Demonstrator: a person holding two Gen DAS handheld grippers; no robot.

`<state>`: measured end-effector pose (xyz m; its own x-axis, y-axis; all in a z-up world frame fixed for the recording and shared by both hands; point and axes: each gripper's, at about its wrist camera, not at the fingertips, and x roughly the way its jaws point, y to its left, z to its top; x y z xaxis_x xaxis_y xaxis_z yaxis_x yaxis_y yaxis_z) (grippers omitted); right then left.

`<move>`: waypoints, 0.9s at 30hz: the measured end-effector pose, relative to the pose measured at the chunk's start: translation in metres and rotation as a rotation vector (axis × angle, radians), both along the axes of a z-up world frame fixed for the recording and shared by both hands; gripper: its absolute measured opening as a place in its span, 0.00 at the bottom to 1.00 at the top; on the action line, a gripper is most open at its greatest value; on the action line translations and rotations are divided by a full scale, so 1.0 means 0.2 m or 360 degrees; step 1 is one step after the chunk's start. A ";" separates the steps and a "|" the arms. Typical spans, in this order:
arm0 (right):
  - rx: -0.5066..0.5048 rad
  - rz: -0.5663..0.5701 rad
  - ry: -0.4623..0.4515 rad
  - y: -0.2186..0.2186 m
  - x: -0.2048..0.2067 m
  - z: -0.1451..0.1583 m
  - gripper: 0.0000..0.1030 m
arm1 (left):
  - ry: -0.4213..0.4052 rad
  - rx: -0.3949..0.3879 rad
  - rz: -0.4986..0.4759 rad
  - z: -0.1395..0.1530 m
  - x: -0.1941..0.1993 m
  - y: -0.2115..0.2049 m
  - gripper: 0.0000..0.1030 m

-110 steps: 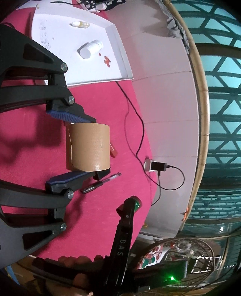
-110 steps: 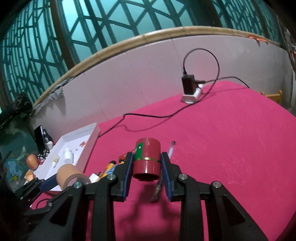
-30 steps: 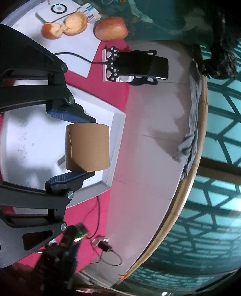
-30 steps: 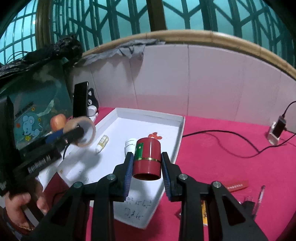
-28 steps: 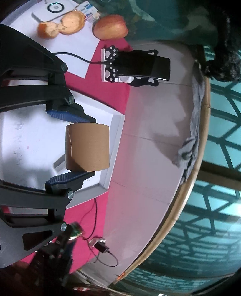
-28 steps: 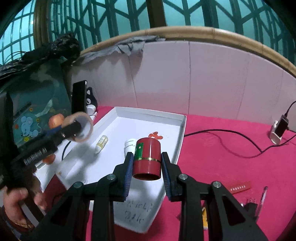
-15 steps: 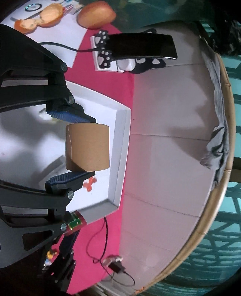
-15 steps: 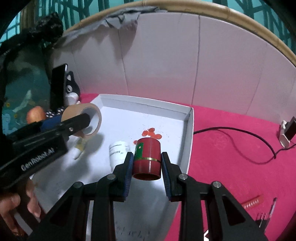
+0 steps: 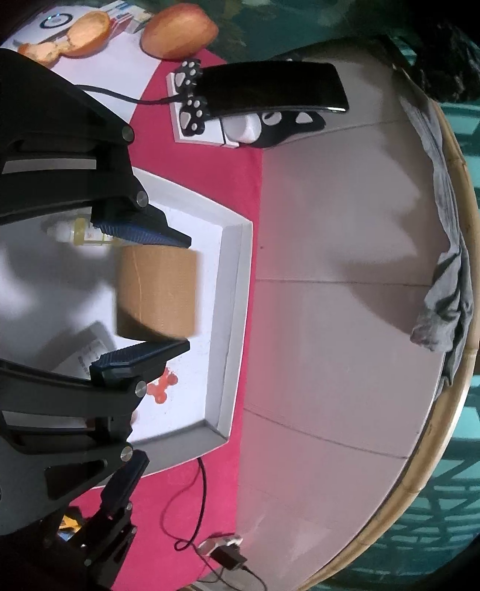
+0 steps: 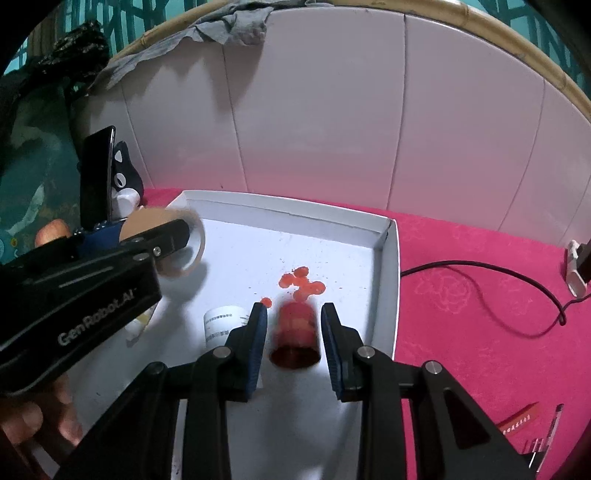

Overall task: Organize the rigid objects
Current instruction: 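Open both grippers to drop the tape roll and red container into the tray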

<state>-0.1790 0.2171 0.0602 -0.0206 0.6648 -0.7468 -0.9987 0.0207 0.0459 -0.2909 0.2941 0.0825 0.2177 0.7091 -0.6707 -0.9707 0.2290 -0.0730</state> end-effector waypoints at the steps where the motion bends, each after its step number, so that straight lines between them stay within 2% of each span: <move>1: 0.0007 -0.0002 0.0002 0.00 0.00 0.00 0.33 | -0.0014 0.0008 0.0015 0.01 -0.01 0.00 0.57; 2: 0.0014 -0.0001 0.0003 -0.01 0.00 0.01 0.44 | -0.0019 0.0017 0.0025 0.01 -0.01 0.00 0.78; 3: 0.0025 0.0006 0.0001 -0.02 -0.01 0.02 0.52 | -0.0028 0.0037 0.0036 0.03 -0.02 -0.01 0.85; 4: 0.0033 0.0010 -0.0002 -0.02 -0.01 0.02 0.72 | -0.0025 0.0067 0.0053 0.05 -0.02 -0.02 0.89; 5: 0.0057 0.0010 -0.0015 -0.03 -0.02 0.02 0.83 | -0.0008 0.0094 0.0073 0.06 -0.03 -0.03 0.89; 11: 0.0093 -0.0002 -0.0043 -0.07 -0.03 0.04 0.85 | 0.0010 0.0205 0.0119 0.16 -0.04 -0.10 0.90; 12: 0.0097 -0.0008 -0.0043 -0.08 -0.03 0.05 0.88 | 0.0002 0.0217 0.0120 0.17 -0.04 -0.11 0.90; 13: 0.0105 -0.0012 -0.0042 -0.09 -0.02 0.05 0.98 | -0.0010 0.0221 0.0120 0.18 -0.05 -0.13 0.90; 14: 0.0115 -0.0010 -0.0039 -0.10 -0.02 0.06 1.00 | -0.0025 0.0221 0.0119 0.18 -0.05 -0.14 0.90; 22: 0.0236 -0.0053 -0.0053 -0.29 0.09 0.14 1.00 | -0.0098 0.0241 0.0048 0.23 -0.02 -0.30 0.90; 27: 0.0300 -0.0150 -0.0006 -0.44 0.25 0.19 1.00 | -0.0238 0.0284 -0.0043 0.28 -0.01 -0.44 0.89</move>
<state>-0.1300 0.1294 0.0989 0.0509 0.7917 -0.6088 -0.9930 0.1053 0.0538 -0.2921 0.2054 0.1388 0.3257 0.8062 -0.4940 -0.9455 0.2767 -0.1717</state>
